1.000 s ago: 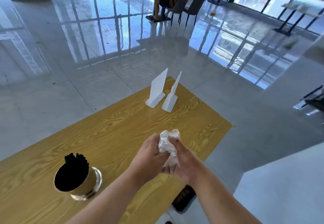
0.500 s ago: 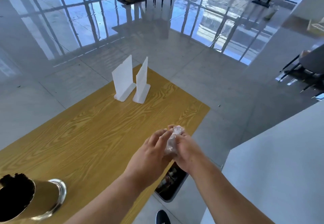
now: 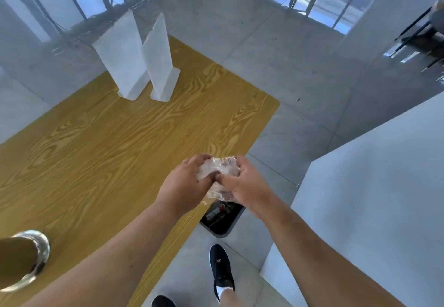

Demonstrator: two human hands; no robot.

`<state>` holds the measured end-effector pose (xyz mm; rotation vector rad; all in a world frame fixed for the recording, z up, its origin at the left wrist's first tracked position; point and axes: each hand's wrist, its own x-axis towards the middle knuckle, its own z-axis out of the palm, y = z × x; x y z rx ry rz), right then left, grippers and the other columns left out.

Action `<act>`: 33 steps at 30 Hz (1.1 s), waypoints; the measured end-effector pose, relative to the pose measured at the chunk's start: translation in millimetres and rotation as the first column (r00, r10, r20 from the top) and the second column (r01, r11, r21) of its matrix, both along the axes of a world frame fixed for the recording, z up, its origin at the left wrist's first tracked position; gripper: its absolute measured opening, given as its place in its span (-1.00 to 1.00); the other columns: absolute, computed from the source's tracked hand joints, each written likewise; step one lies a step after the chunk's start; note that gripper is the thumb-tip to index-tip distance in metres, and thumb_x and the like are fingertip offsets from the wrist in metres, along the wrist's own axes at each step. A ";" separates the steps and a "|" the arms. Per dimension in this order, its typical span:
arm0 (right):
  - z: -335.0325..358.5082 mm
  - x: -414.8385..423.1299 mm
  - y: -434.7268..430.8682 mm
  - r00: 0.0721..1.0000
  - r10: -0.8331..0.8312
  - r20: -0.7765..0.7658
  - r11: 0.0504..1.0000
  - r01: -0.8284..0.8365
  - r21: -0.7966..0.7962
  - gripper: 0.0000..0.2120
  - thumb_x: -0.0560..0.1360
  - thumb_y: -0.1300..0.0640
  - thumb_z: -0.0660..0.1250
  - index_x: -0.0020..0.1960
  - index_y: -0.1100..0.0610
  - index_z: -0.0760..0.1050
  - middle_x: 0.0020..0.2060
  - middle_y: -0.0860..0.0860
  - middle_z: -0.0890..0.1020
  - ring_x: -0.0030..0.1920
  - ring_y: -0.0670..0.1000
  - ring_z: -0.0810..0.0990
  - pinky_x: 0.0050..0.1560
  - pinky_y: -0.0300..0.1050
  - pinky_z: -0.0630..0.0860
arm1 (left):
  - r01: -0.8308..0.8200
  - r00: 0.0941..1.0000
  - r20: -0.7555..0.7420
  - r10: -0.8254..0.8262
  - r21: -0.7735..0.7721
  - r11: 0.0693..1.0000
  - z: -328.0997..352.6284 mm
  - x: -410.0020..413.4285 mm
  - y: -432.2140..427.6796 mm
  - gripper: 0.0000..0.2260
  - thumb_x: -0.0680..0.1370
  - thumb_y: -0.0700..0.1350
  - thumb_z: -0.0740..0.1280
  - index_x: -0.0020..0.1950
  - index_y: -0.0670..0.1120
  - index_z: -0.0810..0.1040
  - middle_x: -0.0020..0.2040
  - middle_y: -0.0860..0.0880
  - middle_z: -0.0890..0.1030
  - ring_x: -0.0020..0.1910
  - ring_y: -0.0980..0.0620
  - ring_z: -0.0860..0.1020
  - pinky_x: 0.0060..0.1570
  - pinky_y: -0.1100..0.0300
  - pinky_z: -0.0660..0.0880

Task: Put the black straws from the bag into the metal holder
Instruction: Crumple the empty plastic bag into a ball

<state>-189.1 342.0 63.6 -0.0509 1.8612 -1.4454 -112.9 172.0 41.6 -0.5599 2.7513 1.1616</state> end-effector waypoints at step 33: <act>-431.9 -12.5 41.1 0.895 0.433 -0.104 0.553 -0.173 0.815 -0.71 0.59 0.23 0.36 0.29 0.16 0.43 0.11 0.17 0.45 -0.01 0.31 0.66 -0.07 0.11 0.54 | 0.171 0.985 0.092 -0.144 -0.517 0.839 -126.3 -36.8 25.8 -0.22 0.48 0.52 0.11 0.65 0.23 0.15 0.72 0.01 0.07 0.69 -0.08 -0.04 0.56 -0.43 -0.10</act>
